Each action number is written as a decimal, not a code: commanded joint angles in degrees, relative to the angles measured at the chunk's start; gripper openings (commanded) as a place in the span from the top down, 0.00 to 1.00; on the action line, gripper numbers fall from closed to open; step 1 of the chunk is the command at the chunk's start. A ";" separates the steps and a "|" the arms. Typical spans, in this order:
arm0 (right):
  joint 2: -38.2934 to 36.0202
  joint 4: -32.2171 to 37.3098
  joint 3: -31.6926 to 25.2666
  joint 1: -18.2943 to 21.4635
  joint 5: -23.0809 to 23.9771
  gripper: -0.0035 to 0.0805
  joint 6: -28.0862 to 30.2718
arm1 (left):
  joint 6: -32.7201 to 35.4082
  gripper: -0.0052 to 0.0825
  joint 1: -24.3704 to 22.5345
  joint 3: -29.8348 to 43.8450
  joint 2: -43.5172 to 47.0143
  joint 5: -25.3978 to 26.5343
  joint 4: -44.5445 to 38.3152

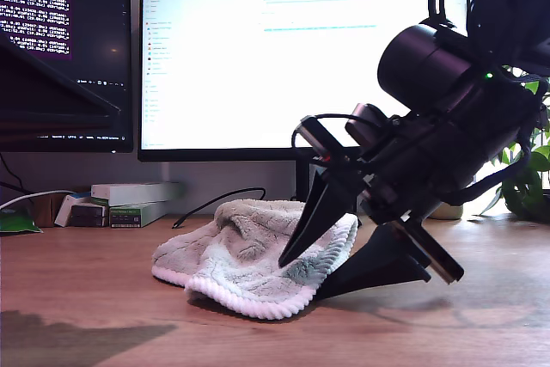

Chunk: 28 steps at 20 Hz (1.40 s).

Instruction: Fold the tea towel to a neat square and place it to the right

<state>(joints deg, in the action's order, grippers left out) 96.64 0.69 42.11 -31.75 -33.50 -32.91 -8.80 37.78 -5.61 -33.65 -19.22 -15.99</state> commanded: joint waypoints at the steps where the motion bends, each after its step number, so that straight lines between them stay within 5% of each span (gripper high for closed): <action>1: 0.98 -0.26 -0.72 -0.66 0.02 0.62 0.31 | 0.33 0.97 0.11 0.55 -0.48 0.26 -0.35; 4: 0.96 -0.26 -0.72 -0.42 -1.07 0.82 0.20 | 0.33 0.97 0.11 0.55 -0.48 0.28 -0.35; 8: 0.90 -0.55 -0.33 -0.07 -4.00 0.96 -0.90 | 0.55 0.97 0.11 0.55 -0.48 1.14 -0.35; 15: -1.62 -2.91 3.89 0.04 -10.99 0.96 -3.34 | 0.90 0.97 0.11 0.55 -0.48 1.75 -0.37; 28: -4.98 -12.22 15.37 4.26 -16.11 0.96 -3.26 | 1.79 0.97 0.11 0.55 -0.48 2.93 -0.35</action>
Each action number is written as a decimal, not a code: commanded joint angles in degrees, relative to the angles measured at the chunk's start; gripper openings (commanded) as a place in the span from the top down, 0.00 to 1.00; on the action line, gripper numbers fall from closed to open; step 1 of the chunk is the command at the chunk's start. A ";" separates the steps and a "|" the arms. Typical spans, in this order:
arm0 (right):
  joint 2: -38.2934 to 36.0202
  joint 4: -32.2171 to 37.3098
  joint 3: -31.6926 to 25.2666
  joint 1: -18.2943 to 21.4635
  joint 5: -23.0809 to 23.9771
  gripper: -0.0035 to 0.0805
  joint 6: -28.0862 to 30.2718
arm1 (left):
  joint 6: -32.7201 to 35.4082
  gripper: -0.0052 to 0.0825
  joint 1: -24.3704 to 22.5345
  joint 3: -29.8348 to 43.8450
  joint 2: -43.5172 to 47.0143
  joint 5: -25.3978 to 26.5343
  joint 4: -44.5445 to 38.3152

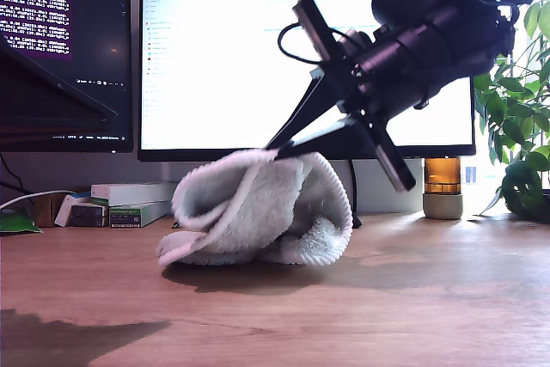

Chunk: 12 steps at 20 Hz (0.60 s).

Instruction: Fold the tea towel to a neat square and place it to the right

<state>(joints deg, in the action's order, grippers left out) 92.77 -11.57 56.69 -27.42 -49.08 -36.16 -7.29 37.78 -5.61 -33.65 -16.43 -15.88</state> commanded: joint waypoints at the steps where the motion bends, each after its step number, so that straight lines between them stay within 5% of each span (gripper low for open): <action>1: -1.62 -0.33 1.55 0.15 -0.52 0.96 0.00 | 0.35 0.97 0.11 0.55 -0.50 0.52 -0.52; 3: -2.45 -0.39 3.04 0.24 -0.37 0.96 -0.02 | 1.95 0.95 0.11 0.55 -1.36 0.72 -0.96; 7: -2.73 -1.66 5.60 0.59 0.17 0.97 -0.07 | 1.86 0.64 0.11 0.55 -4.70 3.91 -5.07; 12: -2.73 -2.95 6.16 0.59 0.26 0.97 -0.04 | 1.79 0.63 0.11 0.55 -9.51 7.91 -13.81</action>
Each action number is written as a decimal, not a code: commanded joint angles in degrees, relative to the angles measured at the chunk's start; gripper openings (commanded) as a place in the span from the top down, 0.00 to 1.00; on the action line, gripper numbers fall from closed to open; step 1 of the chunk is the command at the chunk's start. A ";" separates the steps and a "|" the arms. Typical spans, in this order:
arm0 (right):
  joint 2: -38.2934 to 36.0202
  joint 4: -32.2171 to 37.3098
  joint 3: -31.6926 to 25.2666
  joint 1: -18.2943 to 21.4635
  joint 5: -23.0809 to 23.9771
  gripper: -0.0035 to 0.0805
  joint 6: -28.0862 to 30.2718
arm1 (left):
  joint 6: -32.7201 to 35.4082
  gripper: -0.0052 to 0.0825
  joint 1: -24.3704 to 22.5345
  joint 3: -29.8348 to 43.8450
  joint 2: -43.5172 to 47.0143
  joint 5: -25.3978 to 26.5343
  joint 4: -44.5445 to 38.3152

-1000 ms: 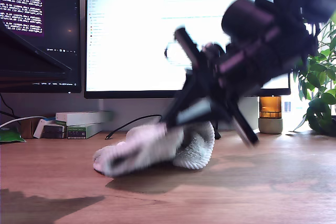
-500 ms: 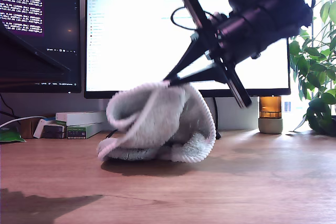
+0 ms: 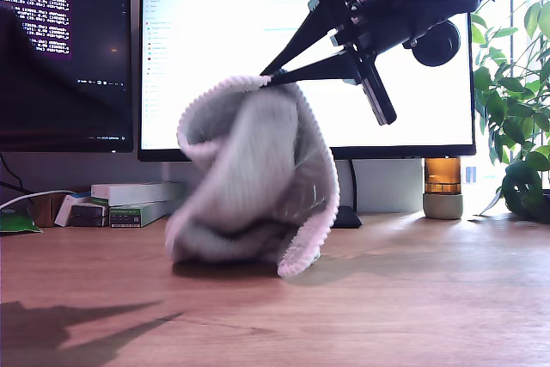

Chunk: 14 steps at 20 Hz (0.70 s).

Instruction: Fold the tea towel to a neat square and place it to the right

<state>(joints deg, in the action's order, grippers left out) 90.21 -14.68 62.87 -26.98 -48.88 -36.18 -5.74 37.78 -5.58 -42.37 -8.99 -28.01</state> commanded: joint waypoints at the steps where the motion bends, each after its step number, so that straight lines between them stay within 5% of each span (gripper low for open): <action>1: -0.17 0.20 -0.02 0.15 0.07 0.97 -0.02 | 0.37 0.62 0.11 0.52 -2.03 0.72 -3.72; 9: -0.17 0.70 0.74 0.94 1.73 0.97 0.22 | 0.52 0.55 2.19 0.17 -15.04 -1.05 -13.51; 14: -0.17 1.05 1.88 2.51 1.92 0.97 0.39 | -5.11 0.46 5.90 -1.14 -22.18 0.35 -17.31</action>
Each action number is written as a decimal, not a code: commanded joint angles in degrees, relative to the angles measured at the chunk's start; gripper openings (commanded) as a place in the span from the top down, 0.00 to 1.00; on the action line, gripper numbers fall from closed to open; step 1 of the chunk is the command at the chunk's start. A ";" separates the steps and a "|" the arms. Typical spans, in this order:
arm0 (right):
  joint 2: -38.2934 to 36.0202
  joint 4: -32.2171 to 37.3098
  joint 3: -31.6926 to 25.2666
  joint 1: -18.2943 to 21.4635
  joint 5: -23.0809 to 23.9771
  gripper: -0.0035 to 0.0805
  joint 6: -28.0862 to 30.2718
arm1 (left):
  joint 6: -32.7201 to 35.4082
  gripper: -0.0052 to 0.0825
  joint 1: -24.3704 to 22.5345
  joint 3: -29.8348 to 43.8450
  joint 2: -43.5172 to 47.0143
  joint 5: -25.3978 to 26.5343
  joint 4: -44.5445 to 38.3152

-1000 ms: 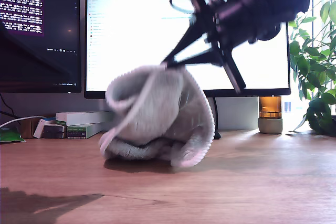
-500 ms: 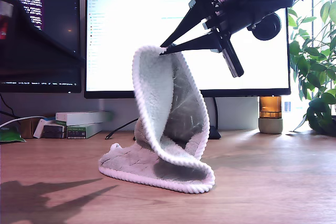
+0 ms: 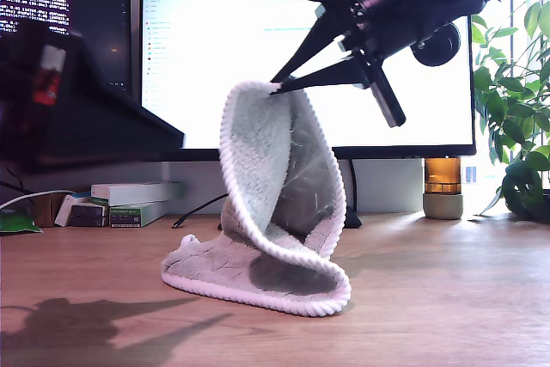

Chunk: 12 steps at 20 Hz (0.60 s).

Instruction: Fold the tea towel to a neat square and place it to the right

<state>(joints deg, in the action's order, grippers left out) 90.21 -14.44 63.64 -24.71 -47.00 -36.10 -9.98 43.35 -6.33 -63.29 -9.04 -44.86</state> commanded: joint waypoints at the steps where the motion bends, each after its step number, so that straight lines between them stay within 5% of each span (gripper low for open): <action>1: -0.17 0.83 1.11 0.42 0.02 0.97 0.55 | -4.37 0.45 0.72 -0.52 -2.93 2.71 -1.14; 12: -0.17 1.36 1.11 0.76 1.05 0.97 1.46 | -10.05 0.45 6.69 -9.09 -23.80 6.99 -12.98</action>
<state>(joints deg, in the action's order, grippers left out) 90.21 -13.56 64.23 -23.99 -45.93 -35.18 -19.84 49.54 -15.88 -86.11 -2.70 -57.36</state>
